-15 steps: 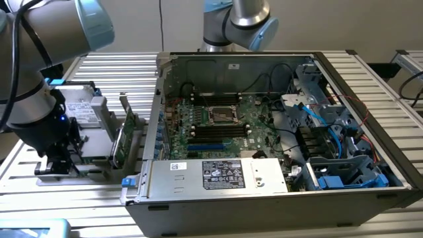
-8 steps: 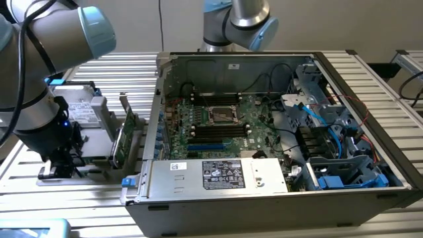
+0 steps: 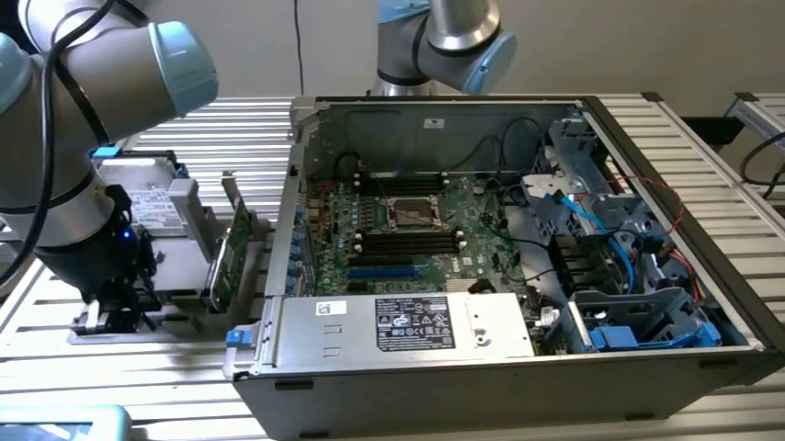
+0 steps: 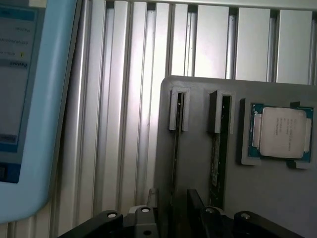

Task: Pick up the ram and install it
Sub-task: 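Pick up the ram and move it above insertion slot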

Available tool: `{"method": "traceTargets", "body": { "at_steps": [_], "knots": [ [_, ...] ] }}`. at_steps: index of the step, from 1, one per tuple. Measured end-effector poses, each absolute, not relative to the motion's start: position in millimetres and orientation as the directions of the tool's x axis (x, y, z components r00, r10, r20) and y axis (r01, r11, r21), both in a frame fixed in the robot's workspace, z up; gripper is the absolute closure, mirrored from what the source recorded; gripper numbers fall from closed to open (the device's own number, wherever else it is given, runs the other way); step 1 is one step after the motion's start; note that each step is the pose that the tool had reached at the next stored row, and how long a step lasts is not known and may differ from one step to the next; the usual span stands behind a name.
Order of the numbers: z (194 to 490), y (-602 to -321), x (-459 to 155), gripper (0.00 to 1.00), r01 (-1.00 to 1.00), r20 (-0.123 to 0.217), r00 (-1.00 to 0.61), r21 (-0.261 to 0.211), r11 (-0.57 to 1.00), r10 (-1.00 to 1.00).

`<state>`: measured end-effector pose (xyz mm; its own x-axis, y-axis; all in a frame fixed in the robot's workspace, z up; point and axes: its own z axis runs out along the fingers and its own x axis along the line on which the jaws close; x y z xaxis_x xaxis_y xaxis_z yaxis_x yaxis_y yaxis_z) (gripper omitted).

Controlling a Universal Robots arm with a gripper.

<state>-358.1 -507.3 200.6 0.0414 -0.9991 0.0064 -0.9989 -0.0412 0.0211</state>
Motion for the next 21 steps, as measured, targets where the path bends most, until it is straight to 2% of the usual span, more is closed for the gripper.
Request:
{"method": "traceTargets", "body": {
  "at_steps": [2,3,4,6,7,21],
  "knots": [
    [199.8,-505.6,-358.9,0.65,-0.999,0.006,0.041,0.021,-0.041,-0.999],
    [199.3,-505.2,-359.7,0.72,-0.999,0.006,0.041,0.022,-0.041,-0.999],
    [199.1,-505.3,-360.1,0.72,-0.999,0.006,0.041,0.022,-0.041,-0.999],
    [199.0,-505.2,-361.4,0.84,-0.999,0.006,0.041,0.022,-0.041,-0.999],
    [199.0,-505.2,-362.0,0.87,-0.999,0.006,0.041,0.022,-0.04,-0.999],
    [256.5,-509.5,-363.2,0.87,-0.999,0.006,0.031,0.023,-0.03,-1.0]
  ]
}}
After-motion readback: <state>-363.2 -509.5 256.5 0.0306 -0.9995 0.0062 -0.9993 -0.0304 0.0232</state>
